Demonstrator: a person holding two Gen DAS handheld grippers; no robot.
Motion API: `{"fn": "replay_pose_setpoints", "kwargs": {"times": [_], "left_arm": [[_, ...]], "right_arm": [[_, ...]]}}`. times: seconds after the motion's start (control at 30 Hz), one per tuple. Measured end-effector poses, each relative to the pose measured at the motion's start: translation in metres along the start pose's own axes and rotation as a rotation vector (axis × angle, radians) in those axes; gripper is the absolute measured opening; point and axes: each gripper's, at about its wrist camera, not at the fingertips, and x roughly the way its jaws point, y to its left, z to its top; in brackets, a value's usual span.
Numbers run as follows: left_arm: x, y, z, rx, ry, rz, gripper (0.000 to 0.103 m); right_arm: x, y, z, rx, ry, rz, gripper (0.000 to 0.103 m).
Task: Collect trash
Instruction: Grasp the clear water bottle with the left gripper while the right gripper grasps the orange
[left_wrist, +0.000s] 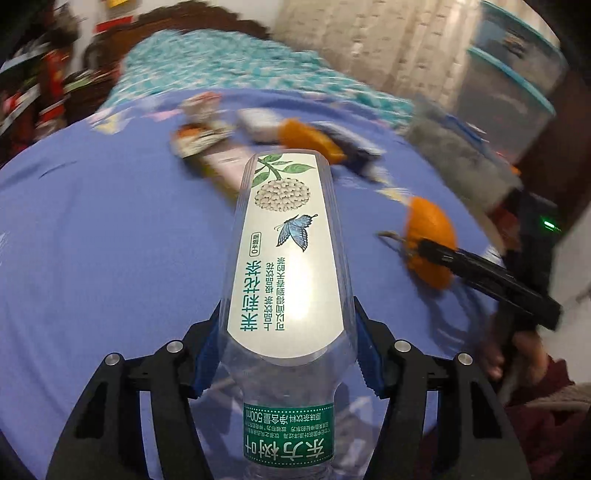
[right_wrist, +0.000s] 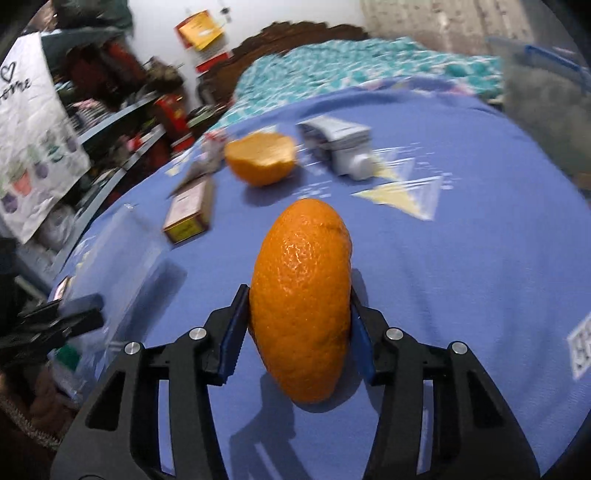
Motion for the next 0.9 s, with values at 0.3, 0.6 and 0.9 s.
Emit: {"fn": "replay_pose_setpoints", "kwargs": {"times": [0.3, 0.6, 0.9], "left_arm": [[0.068, -0.05, 0.018, 0.072, 0.103, 0.05, 0.064], [0.067, -0.047, 0.028, 0.06, 0.078, 0.119, 0.078], [0.084, -0.076, 0.036, 0.143, 0.137, 0.024, 0.062]], "right_arm": [[-0.003, -0.017, -0.003, 0.066, 0.001, -0.017, 0.081], [0.002, -0.006, 0.001, 0.019, 0.011, -0.006, 0.088], [-0.009, -0.024, -0.001, 0.015, 0.002, 0.044, 0.04]]}}
